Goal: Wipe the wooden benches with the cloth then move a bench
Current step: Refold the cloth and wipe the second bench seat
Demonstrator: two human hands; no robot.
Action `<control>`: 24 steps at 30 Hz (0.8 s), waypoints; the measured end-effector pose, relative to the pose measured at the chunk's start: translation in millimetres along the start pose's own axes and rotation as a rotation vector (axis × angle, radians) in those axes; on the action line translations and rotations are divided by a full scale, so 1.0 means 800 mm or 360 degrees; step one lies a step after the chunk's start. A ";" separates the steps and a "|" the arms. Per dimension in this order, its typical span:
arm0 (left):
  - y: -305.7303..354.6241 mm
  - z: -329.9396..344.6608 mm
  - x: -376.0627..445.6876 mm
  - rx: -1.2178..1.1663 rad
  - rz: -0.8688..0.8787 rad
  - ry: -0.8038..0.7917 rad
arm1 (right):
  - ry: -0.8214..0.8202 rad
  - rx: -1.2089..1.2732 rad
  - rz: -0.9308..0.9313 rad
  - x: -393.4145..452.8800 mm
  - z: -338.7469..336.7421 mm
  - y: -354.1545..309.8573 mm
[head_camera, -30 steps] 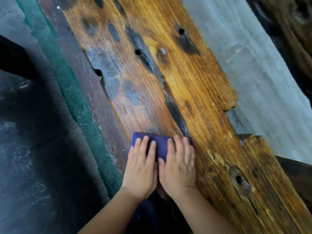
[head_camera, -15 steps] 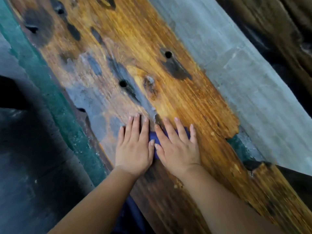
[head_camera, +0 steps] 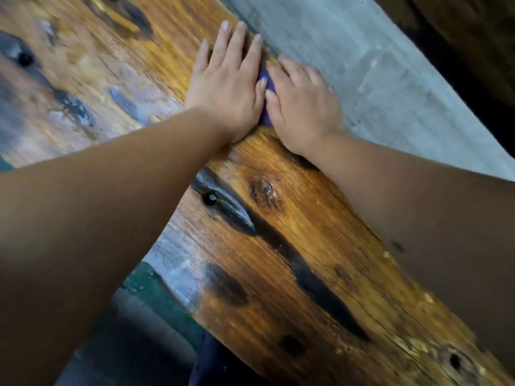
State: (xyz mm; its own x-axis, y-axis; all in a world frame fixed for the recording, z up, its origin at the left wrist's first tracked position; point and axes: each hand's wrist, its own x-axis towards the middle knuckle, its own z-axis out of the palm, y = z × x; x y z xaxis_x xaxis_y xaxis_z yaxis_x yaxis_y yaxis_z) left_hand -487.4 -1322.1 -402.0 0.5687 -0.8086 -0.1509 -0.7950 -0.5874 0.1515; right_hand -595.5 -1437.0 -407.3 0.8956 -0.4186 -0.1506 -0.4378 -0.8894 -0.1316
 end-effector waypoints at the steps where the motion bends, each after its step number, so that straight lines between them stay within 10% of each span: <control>1: -0.004 0.000 0.004 -0.0006 0.0022 -0.0006 | -0.0004 0.0011 -0.0042 0.005 0.000 0.002; 11: 0.023 0.003 -0.058 -0.0201 -0.0127 -0.0049 | -0.0110 -0.0016 -0.0202 -0.034 -0.004 0.011; 24: 0.192 0.034 -0.350 -0.0447 -0.0395 -0.0393 | -0.0487 -0.0115 -0.0324 -0.340 0.004 0.024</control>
State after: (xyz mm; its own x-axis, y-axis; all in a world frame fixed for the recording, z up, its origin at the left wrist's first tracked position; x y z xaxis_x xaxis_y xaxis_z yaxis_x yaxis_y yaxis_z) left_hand -775.0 -1184.9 -362.9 0.6405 -0.6296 -0.4398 -0.5332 -0.7767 0.3353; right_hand -847.5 -1339.4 -372.1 0.8938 -0.1674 -0.4160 -0.2369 -0.9640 -0.1210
